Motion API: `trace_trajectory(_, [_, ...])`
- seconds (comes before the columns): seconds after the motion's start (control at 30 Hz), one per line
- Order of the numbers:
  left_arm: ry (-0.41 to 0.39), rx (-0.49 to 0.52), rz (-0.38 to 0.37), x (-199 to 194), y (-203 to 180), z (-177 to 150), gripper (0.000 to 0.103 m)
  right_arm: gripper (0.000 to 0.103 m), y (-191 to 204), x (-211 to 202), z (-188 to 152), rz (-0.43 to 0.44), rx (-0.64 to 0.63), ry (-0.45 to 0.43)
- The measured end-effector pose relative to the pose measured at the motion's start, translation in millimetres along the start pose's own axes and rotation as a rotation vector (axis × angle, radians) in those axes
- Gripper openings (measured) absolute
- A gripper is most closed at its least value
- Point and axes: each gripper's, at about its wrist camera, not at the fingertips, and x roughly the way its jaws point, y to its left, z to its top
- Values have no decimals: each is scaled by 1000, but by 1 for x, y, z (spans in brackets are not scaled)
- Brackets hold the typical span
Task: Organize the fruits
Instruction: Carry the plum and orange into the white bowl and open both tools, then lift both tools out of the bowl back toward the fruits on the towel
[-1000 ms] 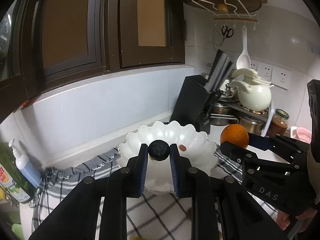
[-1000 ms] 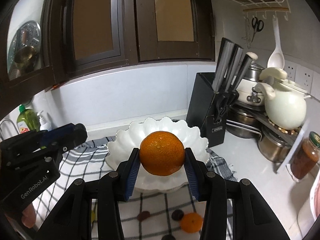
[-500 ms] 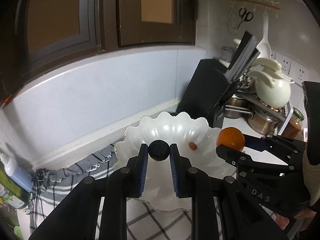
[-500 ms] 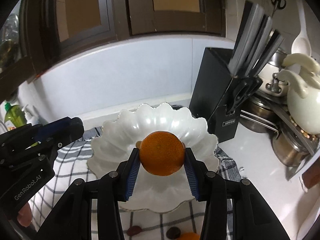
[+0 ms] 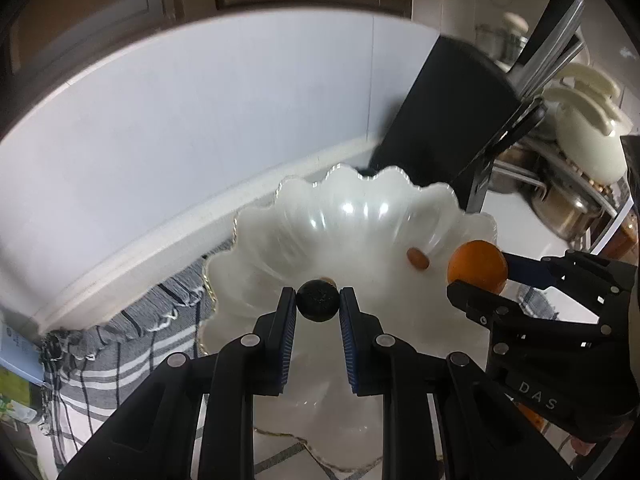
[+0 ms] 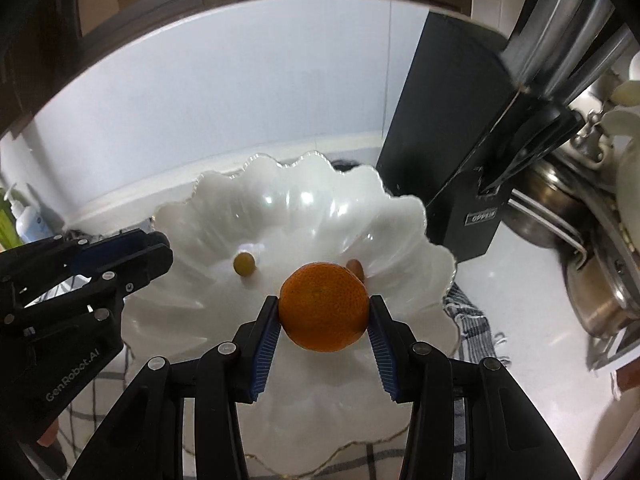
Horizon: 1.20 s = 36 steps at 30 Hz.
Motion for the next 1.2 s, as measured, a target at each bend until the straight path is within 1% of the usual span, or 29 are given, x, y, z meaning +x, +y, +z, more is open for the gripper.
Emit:
trace_trajectory(0.07, [29,-5,0,10,1,0,23,45,-2,8,0,19,12,28])
trace_trajectory(0.17, [64,-18,-13,20,2,1,23,45,-5,22,-1,20,22,62])
trace_trajectory(0.27, [89,-10,-14,28,2,1,23,45,-5,31,-2,33,30,83])
trace_trajectory(0.4, [107,-9,-20,36,3,1,23,45,-6,39,-2,29,20,97])
trace_trajectory(0.47, [113,-8,-11,39,3,0,29,46,-7,43,-1,21,18,102])
trace_trajectory(0.5, [112,-7,-7,40,3,1,40,46,-8,43,-1,17,18,103])
trace_trajectory(0.53, [106,-6,1,40,3,1,47,47,-9,44,-1,8,19,104])
trace_trajectory(0.6, [98,1,12,38,4,0,47,51,-12,43,-1,0,22,99])
trace_trajectory(0.63, [99,2,19,37,4,0,47,55,-13,41,-1,-8,23,93])
trace_trajectory(0.8, [85,-30,31,24,10,-1,52,55,-16,26,0,-25,16,58])
trace_trajectory(1.0, [30,-37,79,-5,12,-4,57,55,-13,-2,-3,-30,9,9])
trace_trajectory(1.17, [-9,-43,105,-32,15,-6,58,56,-6,-27,-8,-27,8,-34])
trace_trajectory(1.2, [-16,-42,113,-37,15,-7,58,57,-4,-30,-8,-26,10,-39])
